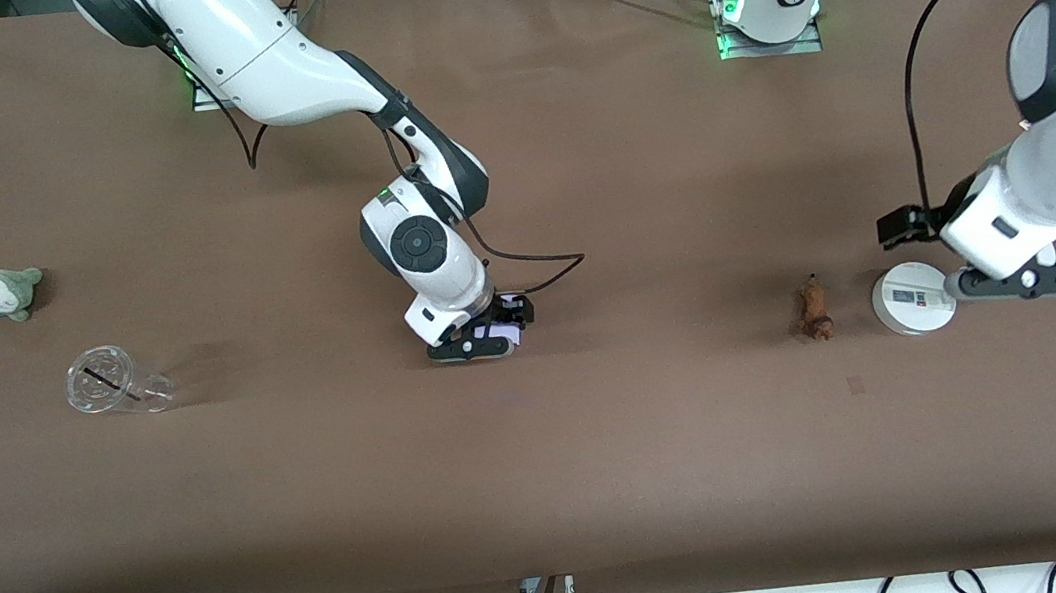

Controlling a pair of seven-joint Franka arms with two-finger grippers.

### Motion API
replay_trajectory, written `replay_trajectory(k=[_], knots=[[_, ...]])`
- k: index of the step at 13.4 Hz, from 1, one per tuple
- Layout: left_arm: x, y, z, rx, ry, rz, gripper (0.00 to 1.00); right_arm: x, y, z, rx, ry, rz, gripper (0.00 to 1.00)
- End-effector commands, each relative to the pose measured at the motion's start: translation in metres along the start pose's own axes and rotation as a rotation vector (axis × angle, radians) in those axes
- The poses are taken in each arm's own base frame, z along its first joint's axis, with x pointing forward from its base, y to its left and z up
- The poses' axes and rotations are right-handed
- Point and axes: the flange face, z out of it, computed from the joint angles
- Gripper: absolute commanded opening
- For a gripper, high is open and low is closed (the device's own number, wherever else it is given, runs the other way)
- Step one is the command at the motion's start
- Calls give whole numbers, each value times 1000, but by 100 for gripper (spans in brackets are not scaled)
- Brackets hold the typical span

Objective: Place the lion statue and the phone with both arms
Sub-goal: 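Open and raise the left gripper while the right gripper lifts the phone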

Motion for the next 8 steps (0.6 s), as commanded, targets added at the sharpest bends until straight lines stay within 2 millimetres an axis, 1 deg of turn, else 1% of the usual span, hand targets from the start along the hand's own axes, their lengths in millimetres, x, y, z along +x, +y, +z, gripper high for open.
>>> replay_trajectory(k=[1,2,3,4,5,6,7,8], knots=[[-28,14,-39,17,6,34,100,4,-3,1,-11,27,-7,31],[-43,6,-38,8,7,36,100,6,-6,-8,-5,36,-9,30],[-51,-8,-41,33,84,21,100,9,-5,-19,-12,32,-7,30],[-63,-14,-47,44,144,43,100,14,0,-30,-38,20,-5,29],[-68,-22,-43,42,140,80,100,17,1,-46,-48,13,-6,29],[-72,-25,-42,31,138,74,100,22,4,-64,-61,14,-4,29],[-80,-19,-48,26,154,78,100,26,8,-82,-83,5,-6,25],[-85,-16,-50,27,179,79,100,30,14,-96,-106,-7,-17,21]])
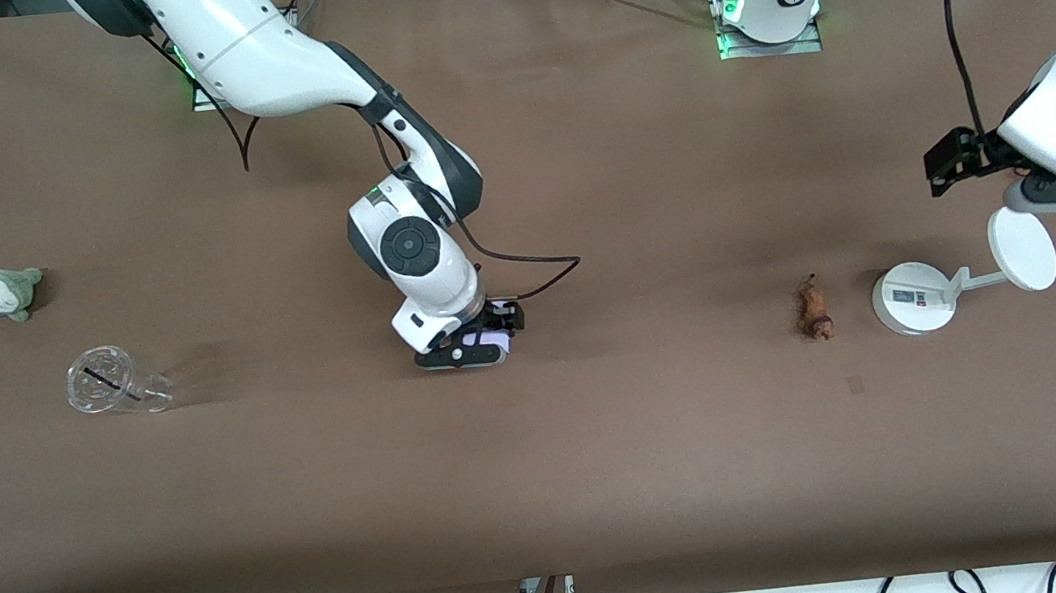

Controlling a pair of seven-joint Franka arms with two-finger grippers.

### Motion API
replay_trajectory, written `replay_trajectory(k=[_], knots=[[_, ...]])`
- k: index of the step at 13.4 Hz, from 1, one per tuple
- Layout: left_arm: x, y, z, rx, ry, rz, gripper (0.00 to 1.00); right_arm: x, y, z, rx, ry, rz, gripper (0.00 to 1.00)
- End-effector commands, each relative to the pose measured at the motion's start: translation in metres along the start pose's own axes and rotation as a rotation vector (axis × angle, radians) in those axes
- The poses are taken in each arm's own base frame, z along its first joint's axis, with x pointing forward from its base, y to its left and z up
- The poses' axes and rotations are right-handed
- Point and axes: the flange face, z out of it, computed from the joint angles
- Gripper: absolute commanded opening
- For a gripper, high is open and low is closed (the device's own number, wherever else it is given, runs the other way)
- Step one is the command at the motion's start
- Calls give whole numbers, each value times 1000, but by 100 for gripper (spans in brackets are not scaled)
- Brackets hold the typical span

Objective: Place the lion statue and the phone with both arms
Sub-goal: 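Open and raise the left gripper while the right gripper lifts the phone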

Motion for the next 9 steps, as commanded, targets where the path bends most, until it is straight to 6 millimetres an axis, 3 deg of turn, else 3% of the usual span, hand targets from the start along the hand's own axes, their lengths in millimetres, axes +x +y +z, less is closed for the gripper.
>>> replay_trajectory(k=[1,3,6,9], knots=[[-29,17,2,-7,41,31,100,9,18,-56,-59,-14,-52,20],[-42,23,11,-31,46,8,100,23,49,-84,-118,-44,-121,20],[-40,24,15,-33,26,-1,100,42,106,-123,-161,-69,-224,20],[-38,32,13,-34,18,1,100,55,167,-136,-184,-86,-316,20]])
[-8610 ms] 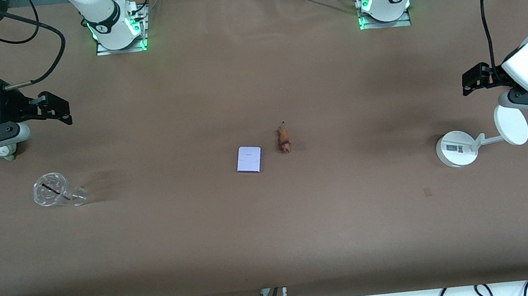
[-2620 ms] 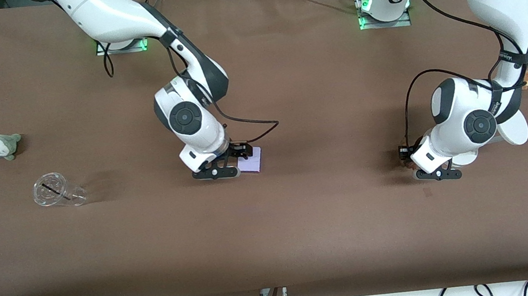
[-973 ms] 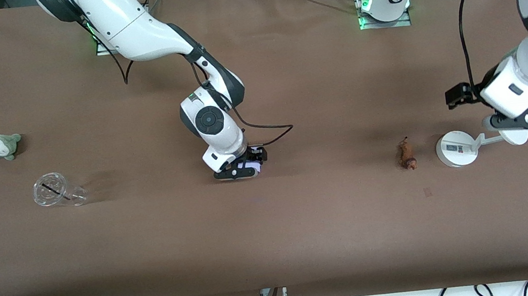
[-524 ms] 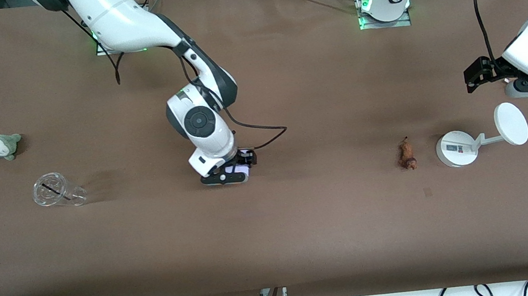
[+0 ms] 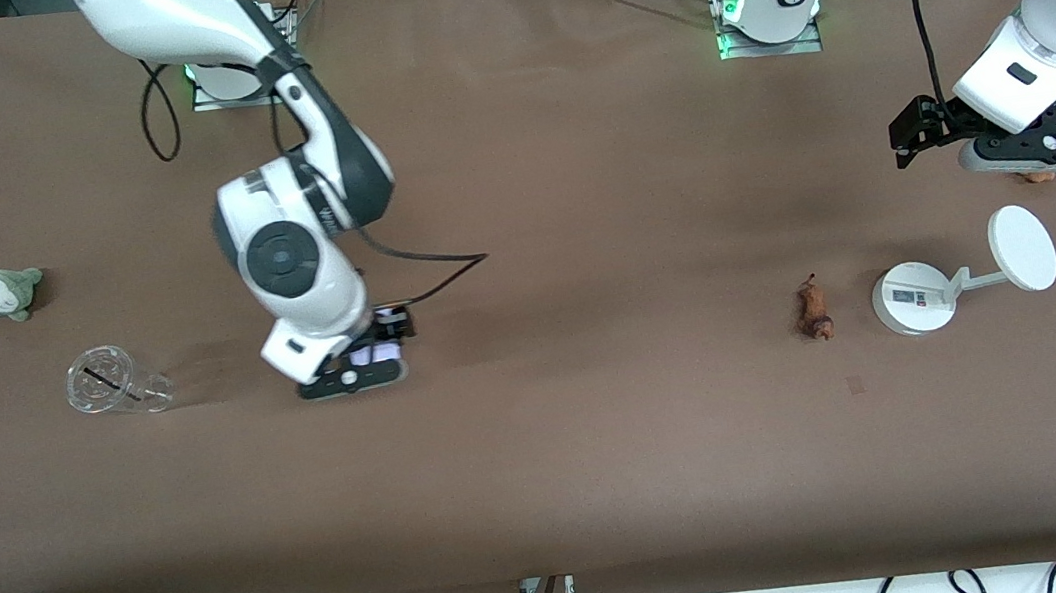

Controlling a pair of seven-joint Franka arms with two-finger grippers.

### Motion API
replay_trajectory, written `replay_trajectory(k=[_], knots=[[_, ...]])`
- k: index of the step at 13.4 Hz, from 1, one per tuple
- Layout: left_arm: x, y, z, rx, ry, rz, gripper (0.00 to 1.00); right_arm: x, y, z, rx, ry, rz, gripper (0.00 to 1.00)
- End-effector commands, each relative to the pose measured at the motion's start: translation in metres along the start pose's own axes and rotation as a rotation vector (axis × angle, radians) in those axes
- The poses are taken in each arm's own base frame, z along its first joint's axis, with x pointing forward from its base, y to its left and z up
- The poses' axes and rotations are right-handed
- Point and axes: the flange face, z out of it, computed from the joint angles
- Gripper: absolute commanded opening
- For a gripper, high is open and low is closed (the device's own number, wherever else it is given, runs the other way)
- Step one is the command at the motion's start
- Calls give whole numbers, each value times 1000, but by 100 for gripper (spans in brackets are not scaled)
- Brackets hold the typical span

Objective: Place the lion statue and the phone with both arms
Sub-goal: 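Carry the phone with the right gripper toward the glass cup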

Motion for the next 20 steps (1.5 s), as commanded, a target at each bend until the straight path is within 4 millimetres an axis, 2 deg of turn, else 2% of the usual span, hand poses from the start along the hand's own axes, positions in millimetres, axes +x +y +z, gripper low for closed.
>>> replay_trajectory(k=[1,2,4,6,8,10,15,17,20], knots=[[-4,6,-4,-17,5,-14,100,-12,57,3,-2,-26,-97,20],[-4,5,-4,-17,2,-15,100,-11,82,10,22,-29,-115,20],[-4,5,-2,-17,-1,-13,100,-13,135,40,89,-7,-119,20],[-4,5,-3,-21,0,-16,100,-21,167,78,74,35,-136,20],[-4,7,-2,-19,-1,-11,100,-28,190,110,47,69,-155,20],[-4,4,-1,-19,-5,-12,100,-32,203,131,35,78,-154,20],[-3,7,-1,-19,-3,-9,100,-35,215,168,64,91,-125,20],[-3,7,-1,-19,-4,-4,100,-37,225,178,58,94,-115,20],[-4,2,1,-20,-9,-7,100,-38,232,182,88,107,-53,20]])
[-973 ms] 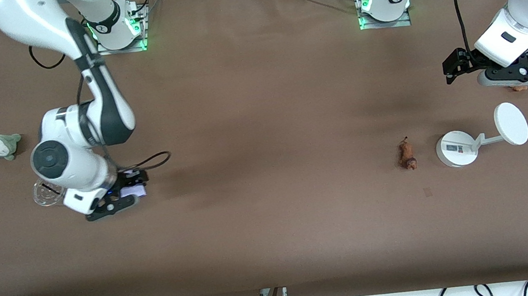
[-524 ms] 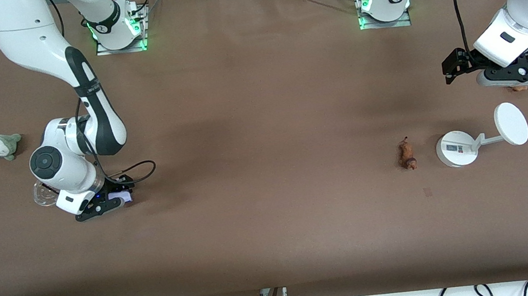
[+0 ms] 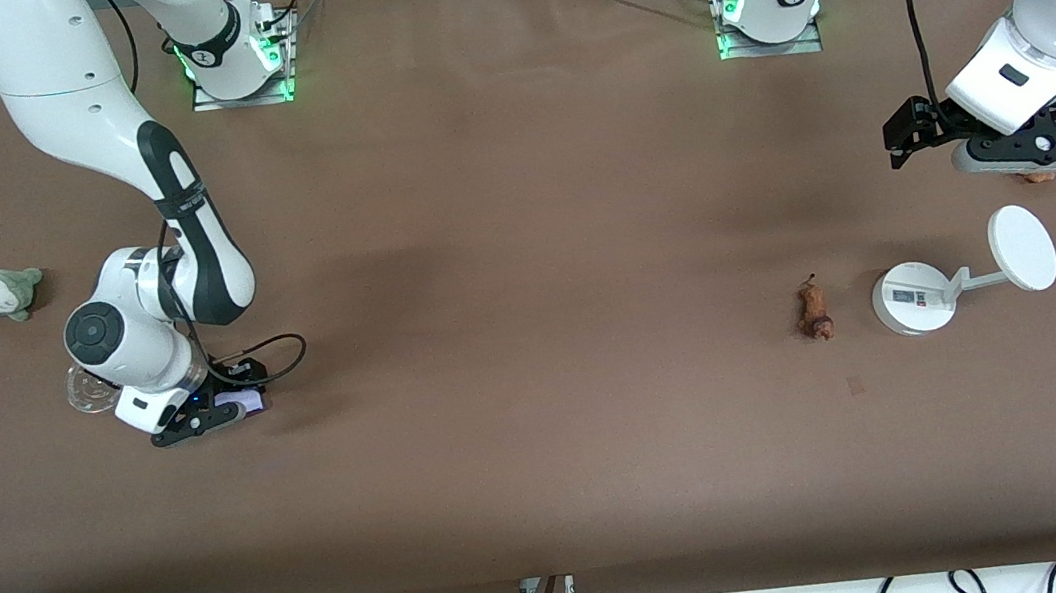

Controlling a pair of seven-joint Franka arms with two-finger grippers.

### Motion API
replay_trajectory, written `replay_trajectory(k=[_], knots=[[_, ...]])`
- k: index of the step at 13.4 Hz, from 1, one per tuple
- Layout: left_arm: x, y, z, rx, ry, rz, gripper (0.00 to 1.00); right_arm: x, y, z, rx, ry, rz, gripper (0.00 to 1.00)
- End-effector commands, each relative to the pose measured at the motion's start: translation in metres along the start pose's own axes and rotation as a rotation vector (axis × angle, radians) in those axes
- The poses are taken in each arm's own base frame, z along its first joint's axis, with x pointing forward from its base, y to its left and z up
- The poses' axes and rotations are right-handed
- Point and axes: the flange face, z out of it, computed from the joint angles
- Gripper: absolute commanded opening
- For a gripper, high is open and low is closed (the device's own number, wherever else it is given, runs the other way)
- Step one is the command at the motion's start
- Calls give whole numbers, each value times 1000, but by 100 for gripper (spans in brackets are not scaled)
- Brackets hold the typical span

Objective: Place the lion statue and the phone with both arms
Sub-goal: 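Carry the phone with the right gripper toward the glass cup, then lower the phone beside the glass cup and open the right gripper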

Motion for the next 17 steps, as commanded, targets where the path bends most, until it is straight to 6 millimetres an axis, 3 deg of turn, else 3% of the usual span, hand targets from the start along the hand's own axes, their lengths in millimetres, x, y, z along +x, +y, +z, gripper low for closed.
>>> replay_trajectory(k=[1,6,7,8,12,15,17], knots=[[-6,-4,2,-20,-23,-5,100,-5,9,3,55,35,70,20],[-6,2,1,-20,-29,-4,100,-10,18,9,105,47,166,22],[-6,3,1,-20,-29,-3,100,-9,17,9,106,47,166,53],[-6,3,1,-20,-29,-2,100,-9,16,9,106,45,164,97],[-6,1,1,-20,-31,4,100,-5,12,0,112,50,148,100],[-6,1,1,-20,-31,4,100,-2,5,-42,189,5,143,100],[-6,0,1,-20,-31,2,100,-6,17,-77,221,-18,145,100]])
